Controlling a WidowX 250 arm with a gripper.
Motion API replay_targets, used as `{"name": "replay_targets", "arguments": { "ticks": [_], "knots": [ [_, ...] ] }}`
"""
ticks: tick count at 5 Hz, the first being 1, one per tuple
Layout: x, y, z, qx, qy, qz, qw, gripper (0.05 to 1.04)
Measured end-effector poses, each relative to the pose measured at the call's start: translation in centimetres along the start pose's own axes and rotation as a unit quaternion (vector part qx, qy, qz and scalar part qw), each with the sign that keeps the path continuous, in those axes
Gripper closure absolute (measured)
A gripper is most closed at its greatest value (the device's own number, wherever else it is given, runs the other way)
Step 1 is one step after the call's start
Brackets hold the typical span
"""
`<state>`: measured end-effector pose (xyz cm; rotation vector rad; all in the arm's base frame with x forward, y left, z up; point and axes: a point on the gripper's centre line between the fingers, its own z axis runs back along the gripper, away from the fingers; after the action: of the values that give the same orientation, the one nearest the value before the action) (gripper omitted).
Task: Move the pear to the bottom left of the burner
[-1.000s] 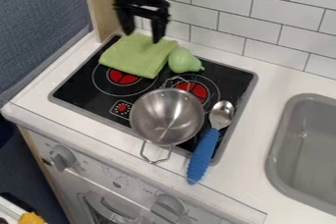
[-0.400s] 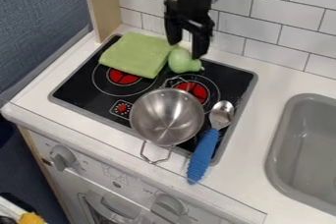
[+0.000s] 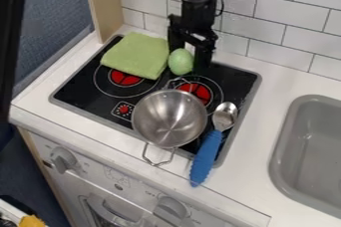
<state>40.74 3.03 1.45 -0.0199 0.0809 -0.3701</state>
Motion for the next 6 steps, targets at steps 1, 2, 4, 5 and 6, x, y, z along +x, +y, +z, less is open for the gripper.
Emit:
{"name": "replay_targets", "arguments": {
  "ticks": [1,2,4,5,6],
  "knots": [
    [0.0,-0.3,-0.1,-0.007,-0.004,-0.004,1.0000,0.404],
    [0.0,-0.7,1.1,-0.015,-0.021,-0.006,0.9996,0.650],
    [-2.9,2.2,6.6,-0.017,-0.095,0.065,0.9932,0.663],
    [-7.2,4.6,4.8,-0.015,-0.062,0.124,0.9902,0.663],
    [-11.3,6.2,2.7,-0.018,-0.030,0.168,0.9851,0.663]
  ]
}}
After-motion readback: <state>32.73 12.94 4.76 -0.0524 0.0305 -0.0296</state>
